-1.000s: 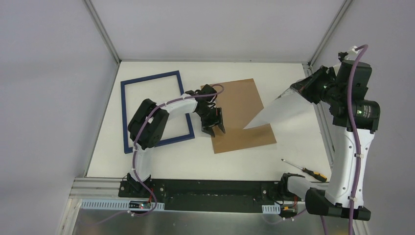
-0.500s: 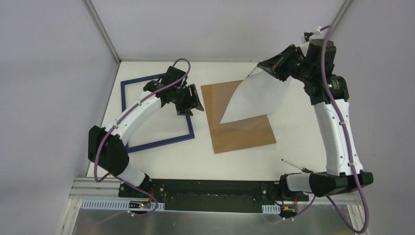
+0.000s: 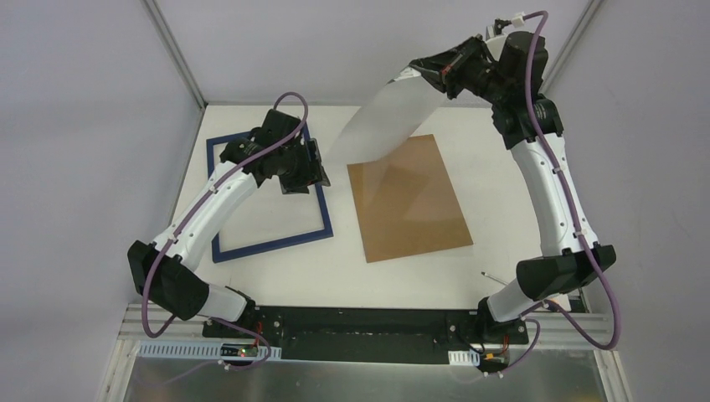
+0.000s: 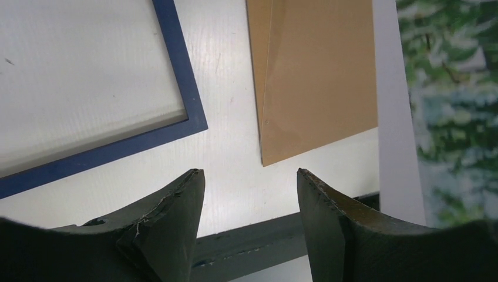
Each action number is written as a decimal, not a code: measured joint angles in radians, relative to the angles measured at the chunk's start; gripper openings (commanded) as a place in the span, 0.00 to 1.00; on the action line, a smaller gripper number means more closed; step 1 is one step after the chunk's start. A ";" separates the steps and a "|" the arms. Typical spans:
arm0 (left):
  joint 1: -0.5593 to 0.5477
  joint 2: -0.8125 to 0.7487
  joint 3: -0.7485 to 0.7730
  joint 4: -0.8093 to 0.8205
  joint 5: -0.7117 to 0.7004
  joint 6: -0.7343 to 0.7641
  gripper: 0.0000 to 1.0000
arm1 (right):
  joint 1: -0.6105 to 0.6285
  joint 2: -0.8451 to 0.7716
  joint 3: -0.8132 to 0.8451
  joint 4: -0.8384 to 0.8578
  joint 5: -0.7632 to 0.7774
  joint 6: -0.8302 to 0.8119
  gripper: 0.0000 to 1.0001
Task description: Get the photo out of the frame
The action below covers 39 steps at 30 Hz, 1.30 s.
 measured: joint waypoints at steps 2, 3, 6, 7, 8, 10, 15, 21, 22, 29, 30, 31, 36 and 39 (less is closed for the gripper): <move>0.000 -0.001 0.018 -0.006 -0.014 0.004 0.61 | -0.002 0.010 0.006 0.035 -0.008 0.030 0.00; 0.000 -0.002 0.024 -0.007 -0.019 0.005 0.61 | -0.003 0.011 0.002 0.047 -0.013 0.042 0.00; 0.000 -0.011 0.036 -0.011 -0.039 0.013 0.61 | -0.021 -0.015 -0.084 0.113 -0.033 0.067 0.00; 0.000 -0.015 0.037 -0.013 -0.041 0.016 0.61 | -0.035 -0.036 -0.145 0.136 -0.042 0.074 0.00; 0.000 -0.018 0.038 -0.015 -0.042 0.017 0.61 | -0.049 -0.054 -0.198 0.146 -0.051 0.082 0.00; 0.000 -0.027 0.038 -0.020 -0.046 0.018 0.61 | -0.093 -0.105 -0.358 0.183 -0.084 0.096 0.00; 0.000 -0.045 0.038 -0.028 -0.048 0.018 0.61 | -0.218 -0.186 -0.735 0.198 -0.162 0.103 0.00; 0.000 -0.048 0.038 -0.036 -0.048 0.018 0.61 | -0.356 -0.225 -0.996 0.164 -0.228 0.017 0.00; 0.000 -0.048 0.038 -0.037 -0.047 0.018 0.61 | -0.367 -0.225 -1.014 0.159 -0.237 -0.008 0.00; 0.000 -0.041 0.050 -0.040 -0.036 0.016 0.61 | -0.388 -0.164 -1.053 0.086 -0.281 -0.218 0.00; 0.000 -0.040 0.050 -0.040 -0.035 0.015 0.61 | -0.393 -0.145 -1.054 0.073 -0.283 -0.247 0.00; 0.000 -0.040 0.050 -0.041 -0.034 0.014 0.61 | -0.397 -0.132 -1.054 0.063 -0.283 -0.269 0.00; 0.000 -0.040 0.050 -0.040 -0.033 0.007 0.61 | -0.425 -0.074 -1.056 -0.005 -0.270 -0.387 0.00; 0.000 -0.040 0.050 -0.040 -0.032 0.005 0.61 | -0.433 -0.059 -1.055 -0.049 -0.245 -0.440 0.00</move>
